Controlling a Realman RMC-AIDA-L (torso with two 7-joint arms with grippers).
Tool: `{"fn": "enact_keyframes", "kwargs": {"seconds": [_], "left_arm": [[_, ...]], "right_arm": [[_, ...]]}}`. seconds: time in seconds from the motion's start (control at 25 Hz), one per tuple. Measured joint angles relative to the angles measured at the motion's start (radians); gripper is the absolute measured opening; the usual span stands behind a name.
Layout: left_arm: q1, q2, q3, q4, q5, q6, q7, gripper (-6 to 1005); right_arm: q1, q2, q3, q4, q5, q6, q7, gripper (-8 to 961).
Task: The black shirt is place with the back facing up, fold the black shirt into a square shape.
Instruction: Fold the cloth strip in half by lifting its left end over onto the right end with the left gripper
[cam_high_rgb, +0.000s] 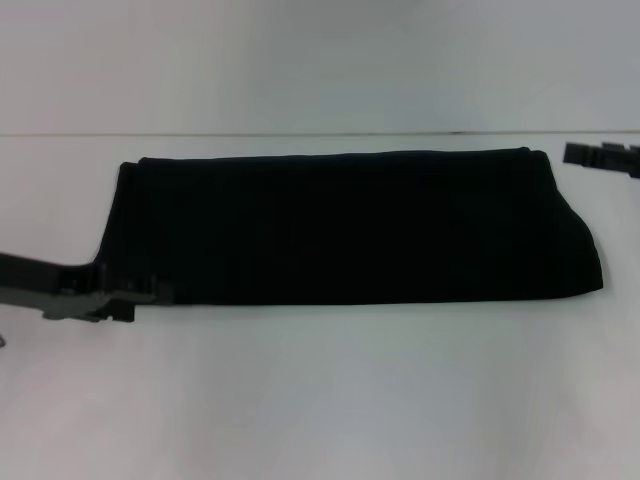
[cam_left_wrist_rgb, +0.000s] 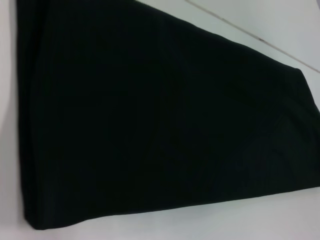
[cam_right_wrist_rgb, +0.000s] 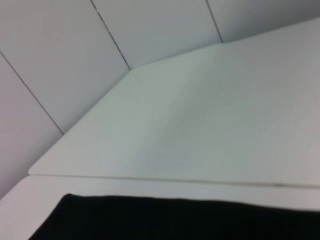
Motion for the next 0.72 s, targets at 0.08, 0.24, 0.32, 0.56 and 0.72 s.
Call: {"fn": "enact_keyframes", "kwargs": {"seconds": [0.08, 0.24, 0.32, 0.56, 0.72], "left_arm": [[-0.021, 0.013, 0.000, -0.030, 0.004, 0.001, -0.041, 726], [-0.037, 0.024, -0.003, -0.096, 0.007, -0.049, -0.119, 741], [-0.040, 0.029, -0.011, -0.135, 0.007, -0.067, -0.139, 748], [-0.042, 0.036, -0.070, -0.194, 0.007, -0.091, -0.222, 840], [-0.027, 0.039, -0.112, -0.204, 0.007, -0.094, -0.302, 893]], "right_arm": [[0.017, 0.003, 0.000, -0.003, 0.000, 0.004, 0.000, 761], [0.039, 0.011, 0.000, 0.000, 0.002, 0.028, -0.001, 874], [0.046, 0.016, -0.001, 0.005, 0.002, 0.030, -0.012, 875], [0.060, 0.021, -0.036, 0.000, 0.004, -0.016, -0.037, 877], [0.073, 0.023, -0.038, -0.002, 0.005, -0.022, -0.044, 878]]}}
